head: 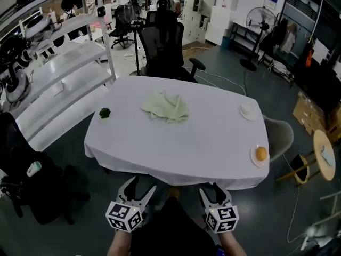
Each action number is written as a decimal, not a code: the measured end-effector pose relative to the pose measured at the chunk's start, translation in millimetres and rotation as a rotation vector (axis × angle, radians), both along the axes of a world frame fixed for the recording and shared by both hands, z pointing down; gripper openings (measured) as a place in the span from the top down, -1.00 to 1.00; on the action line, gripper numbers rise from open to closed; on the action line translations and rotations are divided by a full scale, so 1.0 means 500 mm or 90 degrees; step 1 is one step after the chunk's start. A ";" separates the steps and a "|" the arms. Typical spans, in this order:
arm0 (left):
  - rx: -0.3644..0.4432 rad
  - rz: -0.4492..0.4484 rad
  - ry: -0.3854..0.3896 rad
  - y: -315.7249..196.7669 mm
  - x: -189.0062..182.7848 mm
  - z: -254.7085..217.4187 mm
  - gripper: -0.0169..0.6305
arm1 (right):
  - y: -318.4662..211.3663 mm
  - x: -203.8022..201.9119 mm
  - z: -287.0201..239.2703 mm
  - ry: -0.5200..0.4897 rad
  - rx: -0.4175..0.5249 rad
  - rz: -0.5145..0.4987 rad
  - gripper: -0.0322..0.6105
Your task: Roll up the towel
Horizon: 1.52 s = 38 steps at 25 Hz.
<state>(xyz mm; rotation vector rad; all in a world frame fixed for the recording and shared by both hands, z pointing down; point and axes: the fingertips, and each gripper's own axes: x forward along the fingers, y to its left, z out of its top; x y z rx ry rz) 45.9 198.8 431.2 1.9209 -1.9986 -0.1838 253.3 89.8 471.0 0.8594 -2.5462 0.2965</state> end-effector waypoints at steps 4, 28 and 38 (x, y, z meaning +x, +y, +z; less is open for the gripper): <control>0.001 0.004 0.000 -0.045 -0.017 -0.003 -0.05 | -0.047 -0.012 -0.004 0.000 0.000 0.007 0.17; 0.002 -0.023 -0.020 -0.421 -0.231 -0.035 -0.05 | -0.472 -0.238 -0.059 -0.011 0.034 -0.039 0.17; -0.034 -0.046 -0.022 -0.469 -0.305 -0.005 -0.06 | -0.545 -0.326 -0.073 0.015 0.051 -0.110 0.16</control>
